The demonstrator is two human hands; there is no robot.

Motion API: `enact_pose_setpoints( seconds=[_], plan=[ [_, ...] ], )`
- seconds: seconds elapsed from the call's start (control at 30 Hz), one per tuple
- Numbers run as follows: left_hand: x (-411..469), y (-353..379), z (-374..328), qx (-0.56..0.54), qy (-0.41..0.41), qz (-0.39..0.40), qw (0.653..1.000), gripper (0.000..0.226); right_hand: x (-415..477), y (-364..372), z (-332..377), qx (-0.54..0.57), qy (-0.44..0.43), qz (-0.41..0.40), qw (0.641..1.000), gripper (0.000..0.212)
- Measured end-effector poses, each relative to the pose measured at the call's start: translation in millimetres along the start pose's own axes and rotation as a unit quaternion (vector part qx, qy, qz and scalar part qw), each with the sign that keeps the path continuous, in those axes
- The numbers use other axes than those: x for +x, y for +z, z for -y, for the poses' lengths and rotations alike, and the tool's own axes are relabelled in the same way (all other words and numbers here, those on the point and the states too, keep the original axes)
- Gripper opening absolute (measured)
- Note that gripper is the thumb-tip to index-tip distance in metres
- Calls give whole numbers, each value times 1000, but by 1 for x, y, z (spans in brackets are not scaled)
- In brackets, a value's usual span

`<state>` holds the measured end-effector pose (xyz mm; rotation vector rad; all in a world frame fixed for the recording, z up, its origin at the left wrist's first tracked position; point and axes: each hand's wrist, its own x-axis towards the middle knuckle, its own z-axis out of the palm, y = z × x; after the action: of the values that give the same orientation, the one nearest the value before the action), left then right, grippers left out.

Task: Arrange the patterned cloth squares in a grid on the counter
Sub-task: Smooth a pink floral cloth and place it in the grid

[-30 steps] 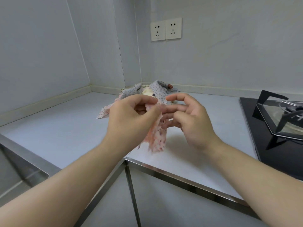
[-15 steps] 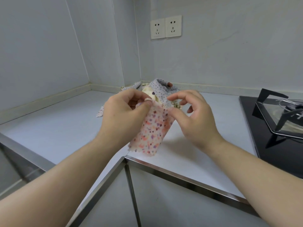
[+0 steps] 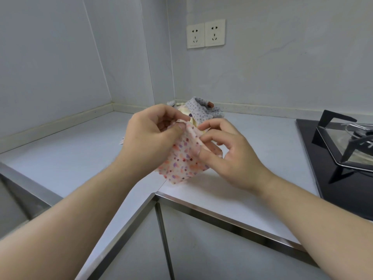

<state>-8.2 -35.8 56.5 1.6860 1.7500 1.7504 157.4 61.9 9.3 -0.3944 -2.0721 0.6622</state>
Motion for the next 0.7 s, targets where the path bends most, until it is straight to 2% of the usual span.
enact_pose_setpoints(
  seconds=[0.13,0.23,0.53,0.7],
  plan=[
    [6,-10,-2,-10,-34,9,999,13,-2,-1,-3,-36,-70,30,996,38],
    [10,-15,-1,-27,-66,8,997,12,-3,1,1,-35,-96,45,994,34],
    [13,-16,23,-96,-163,38,981,14,-1,-6,15,108,6,63,992,35],
    [12,-10,27,-112,-175,52,977,11,2,-9,14,156,62,79,983,44]
  ],
)
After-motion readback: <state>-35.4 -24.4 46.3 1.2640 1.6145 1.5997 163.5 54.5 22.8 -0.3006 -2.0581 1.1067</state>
